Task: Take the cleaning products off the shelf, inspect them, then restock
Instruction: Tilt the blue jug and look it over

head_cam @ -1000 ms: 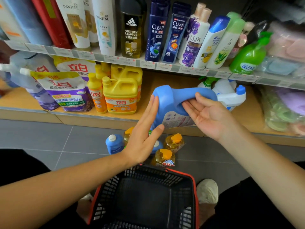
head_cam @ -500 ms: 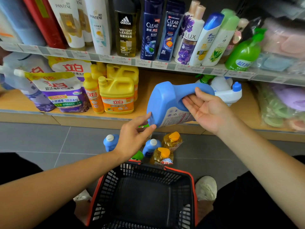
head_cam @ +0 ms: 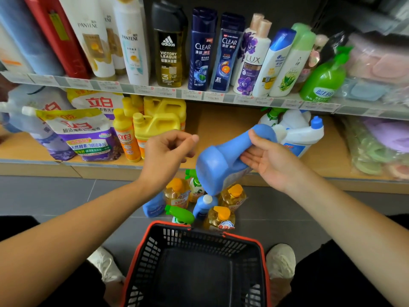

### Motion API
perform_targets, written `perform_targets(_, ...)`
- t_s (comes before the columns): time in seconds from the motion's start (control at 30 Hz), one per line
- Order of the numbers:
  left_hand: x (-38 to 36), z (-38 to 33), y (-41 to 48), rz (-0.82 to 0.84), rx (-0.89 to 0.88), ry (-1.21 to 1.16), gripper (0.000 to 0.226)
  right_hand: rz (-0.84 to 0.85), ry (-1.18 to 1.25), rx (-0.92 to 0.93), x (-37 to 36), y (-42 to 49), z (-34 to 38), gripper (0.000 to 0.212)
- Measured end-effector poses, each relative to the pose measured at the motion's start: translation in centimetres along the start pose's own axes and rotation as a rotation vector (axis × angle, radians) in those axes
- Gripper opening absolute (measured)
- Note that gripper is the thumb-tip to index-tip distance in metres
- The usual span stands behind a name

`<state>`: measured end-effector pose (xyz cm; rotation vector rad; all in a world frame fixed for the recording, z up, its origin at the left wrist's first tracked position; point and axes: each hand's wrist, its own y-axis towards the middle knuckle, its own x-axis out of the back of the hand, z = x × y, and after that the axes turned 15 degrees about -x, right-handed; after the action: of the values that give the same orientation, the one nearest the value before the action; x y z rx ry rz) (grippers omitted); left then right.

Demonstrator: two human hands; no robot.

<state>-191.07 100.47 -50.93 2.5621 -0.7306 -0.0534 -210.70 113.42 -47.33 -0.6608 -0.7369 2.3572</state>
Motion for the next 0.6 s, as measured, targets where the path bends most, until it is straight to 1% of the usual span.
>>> perform_targets(0.07,0.3,0.5,0.6,0.088,0.135,-0.015,0.016,-0.035,-0.119,0.060,0.2,0.2,-0.3,0.021)
perform_targets(0.13,0.0,0.5,0.9,0.150,0.251,-0.067,0.018,-0.045,-0.235,0.123,0.4,0.2,-0.5,0.014)
perform_targets(0.2,-0.6,0.0,1.1,0.203,0.328,-0.131,0.019,-0.033,-0.394,0.176,0.5,0.1,-0.9,0.015)
perform_targets(0.27,-1.4,-0.9,1.5,0.293,0.376,-0.179,0.022,0.007,-0.549,0.213,0.5,-0.2,-1.3,0.021)
perform_targets(0.33,-2.2,-1.7,1.7,0.406,0.433,-0.216,0.024,0.070,-0.646,0.242,0.3,-0.5,-1.6,0.025)
perform_targets(0.4,-3.0,-2.4,1.5,0.488,0.472,-0.249,0.024,0.122,-0.697,0.260,0.1,-0.9,-1.9,0.024)
perform_targets(0.43,-3.4,-2.6,1.4,0.498,0.477,-0.265,0.024,0.138,-0.719,0.269,0.1,-1.0,-2.1,0.022)
perform_targets(0.5,-3.8,-2.8,1.1,0.462,0.470,-0.295,0.025,0.154,-0.765,0.290,-0.1,-1.1,-2.4,0.019)
perform_targets(0.6,-3.6,-2.5,0.8,0.401,0.487,-0.312,0.033,0.143,-0.924,0.341,-0.4,-1.0,-2.2,0.022)
